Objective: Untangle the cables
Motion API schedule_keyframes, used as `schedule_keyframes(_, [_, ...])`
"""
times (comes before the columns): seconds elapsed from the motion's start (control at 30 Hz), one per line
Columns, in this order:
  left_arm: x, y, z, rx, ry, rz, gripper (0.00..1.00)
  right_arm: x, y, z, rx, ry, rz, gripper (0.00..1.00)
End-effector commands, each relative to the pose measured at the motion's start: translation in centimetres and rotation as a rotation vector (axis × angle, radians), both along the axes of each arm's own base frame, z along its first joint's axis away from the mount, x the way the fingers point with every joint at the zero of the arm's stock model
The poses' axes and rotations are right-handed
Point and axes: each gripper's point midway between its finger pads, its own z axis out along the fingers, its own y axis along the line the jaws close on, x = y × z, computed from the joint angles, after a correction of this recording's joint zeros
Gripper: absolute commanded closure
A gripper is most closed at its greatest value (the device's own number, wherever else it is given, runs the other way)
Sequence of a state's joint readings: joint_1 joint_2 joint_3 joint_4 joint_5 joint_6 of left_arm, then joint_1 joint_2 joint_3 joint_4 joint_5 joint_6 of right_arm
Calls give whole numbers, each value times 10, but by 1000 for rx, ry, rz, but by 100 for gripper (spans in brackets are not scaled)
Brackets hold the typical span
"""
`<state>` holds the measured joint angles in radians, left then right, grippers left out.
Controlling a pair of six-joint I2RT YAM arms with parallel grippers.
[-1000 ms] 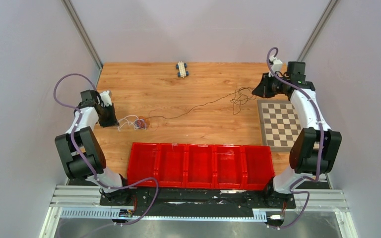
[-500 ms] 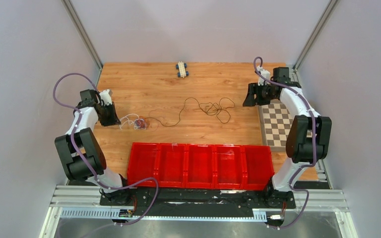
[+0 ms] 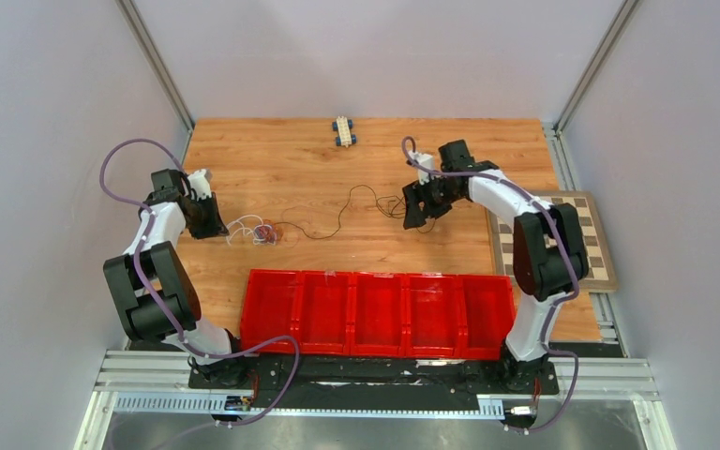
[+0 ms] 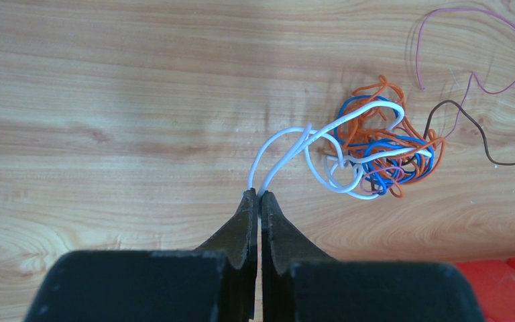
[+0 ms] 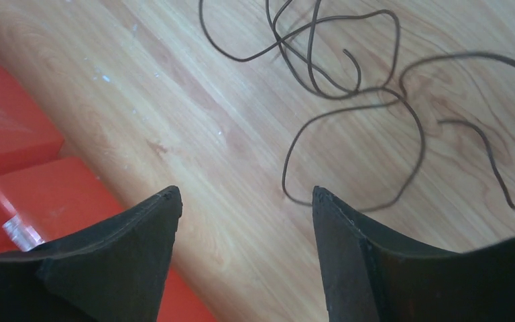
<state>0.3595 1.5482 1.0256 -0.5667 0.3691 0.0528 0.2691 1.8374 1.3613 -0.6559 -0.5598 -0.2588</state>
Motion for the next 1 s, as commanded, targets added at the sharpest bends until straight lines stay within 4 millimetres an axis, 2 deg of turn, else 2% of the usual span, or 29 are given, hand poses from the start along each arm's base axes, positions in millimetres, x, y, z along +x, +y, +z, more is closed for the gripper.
schedule_keyframes(0.0, [5,-4,13,-15,-32,0,100,23,19,-20,-70,-46,-17,29])
schedule_keyframes(0.13, [5,-4,14,-20,-33,4,100,44,31,-19,-83,-101,-63,31])
schedule_keyframes(0.27, [4,-5,14,-24,-31,7,100,68,31,-18,-127,-150,-124,36])
schedule_keyframes(0.4, [3,-5,14,-24,-28,6,100,74,36,-7,-106,-173,-117,44])
schedule_keyframes(0.53, [3,-6,15,-25,-29,9,100,85,33,3,-133,-227,-129,46])
schedule_keyframes(0.7, [4,-5,14,-28,-25,14,100,102,33,-14,-177,-242,-114,40])
schedule_keyframes(0.83, [5,-4,13,-28,-21,20,100,110,28,-35,-224,-236,-102,37])
schedule_keyframes(0.9, [6,-4,13,-27,-21,21,100,110,27,-43,-241,-233,-83,38])
schedule_keyframes(0.97, [6,-4,13,-28,-18,23,100,109,26,-48,-248,-229,-73,45])
